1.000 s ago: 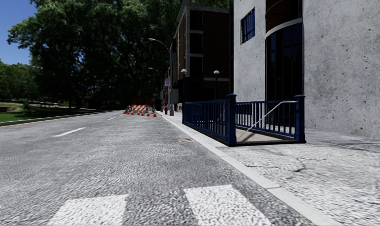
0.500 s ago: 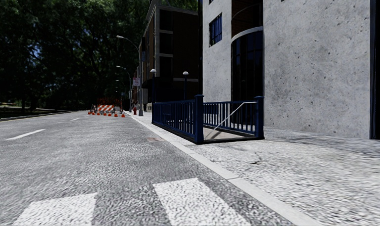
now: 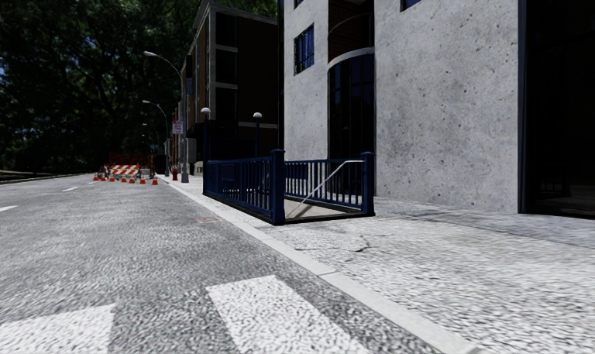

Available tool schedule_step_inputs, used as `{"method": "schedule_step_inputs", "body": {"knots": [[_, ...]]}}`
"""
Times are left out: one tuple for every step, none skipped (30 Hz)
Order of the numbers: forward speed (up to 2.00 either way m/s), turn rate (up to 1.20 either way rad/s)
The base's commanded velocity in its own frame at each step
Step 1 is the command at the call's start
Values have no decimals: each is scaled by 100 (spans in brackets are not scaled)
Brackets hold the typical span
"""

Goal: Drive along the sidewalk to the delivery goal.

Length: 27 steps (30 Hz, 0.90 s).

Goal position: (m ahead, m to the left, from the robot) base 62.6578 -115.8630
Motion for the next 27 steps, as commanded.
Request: {"method": "schedule_step_inputs", "body": {"knots": [[0, 0], [0, -4], [0, -17], [0, -17], [0, -25], [35, -33], [35, -33], [65, -41], [90, -44], [100, -45], [104, -45], [105, -45], [105, -45], [108, -45], [111, -45], [112, -45], [112, -45], [113, -45], [113, -45], [113, -45], [113, -45], [113, -45], [113, -45], [113, -45], [113, -45], [113, -45], [113, -45]]}}
